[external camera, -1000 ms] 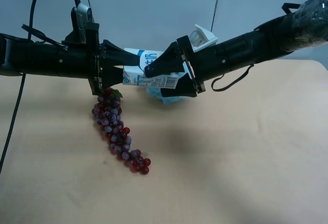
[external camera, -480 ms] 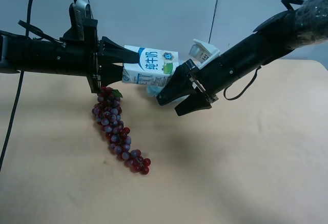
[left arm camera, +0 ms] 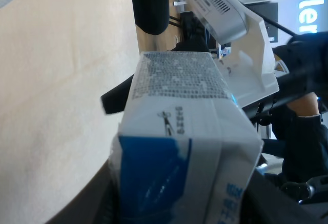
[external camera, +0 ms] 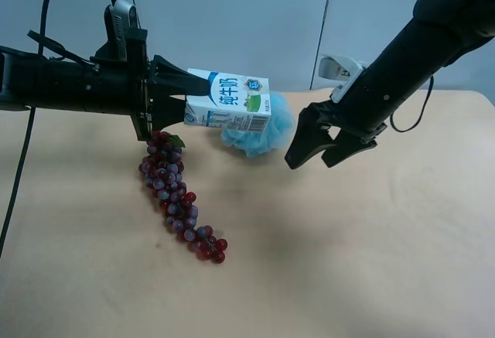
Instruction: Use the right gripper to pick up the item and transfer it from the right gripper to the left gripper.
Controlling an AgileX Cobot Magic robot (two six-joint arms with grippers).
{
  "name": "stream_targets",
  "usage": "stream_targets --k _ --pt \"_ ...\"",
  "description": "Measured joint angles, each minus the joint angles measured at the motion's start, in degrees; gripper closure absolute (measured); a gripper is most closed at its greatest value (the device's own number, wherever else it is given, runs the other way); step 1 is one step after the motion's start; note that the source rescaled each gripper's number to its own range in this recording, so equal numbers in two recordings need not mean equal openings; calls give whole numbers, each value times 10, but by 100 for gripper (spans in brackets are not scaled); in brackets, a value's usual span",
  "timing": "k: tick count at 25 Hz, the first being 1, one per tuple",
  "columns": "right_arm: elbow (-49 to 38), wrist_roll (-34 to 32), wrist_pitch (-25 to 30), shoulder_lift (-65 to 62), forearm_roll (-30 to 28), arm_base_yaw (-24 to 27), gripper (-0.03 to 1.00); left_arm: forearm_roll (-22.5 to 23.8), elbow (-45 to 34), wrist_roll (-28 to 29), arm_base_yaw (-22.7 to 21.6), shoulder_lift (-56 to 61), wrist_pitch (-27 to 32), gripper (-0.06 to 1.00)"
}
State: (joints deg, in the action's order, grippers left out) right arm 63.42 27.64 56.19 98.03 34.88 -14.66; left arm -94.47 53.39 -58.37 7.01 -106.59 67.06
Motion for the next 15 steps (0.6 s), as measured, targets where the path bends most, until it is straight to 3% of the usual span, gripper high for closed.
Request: stream_targets --k 9,15 --pt "0 -167 -42 -109 -263 0 17 0 0 0 0 3 0 93" --pt "0 -224 5 -199 -372 0 16 0 0 0 0 3 0 93"
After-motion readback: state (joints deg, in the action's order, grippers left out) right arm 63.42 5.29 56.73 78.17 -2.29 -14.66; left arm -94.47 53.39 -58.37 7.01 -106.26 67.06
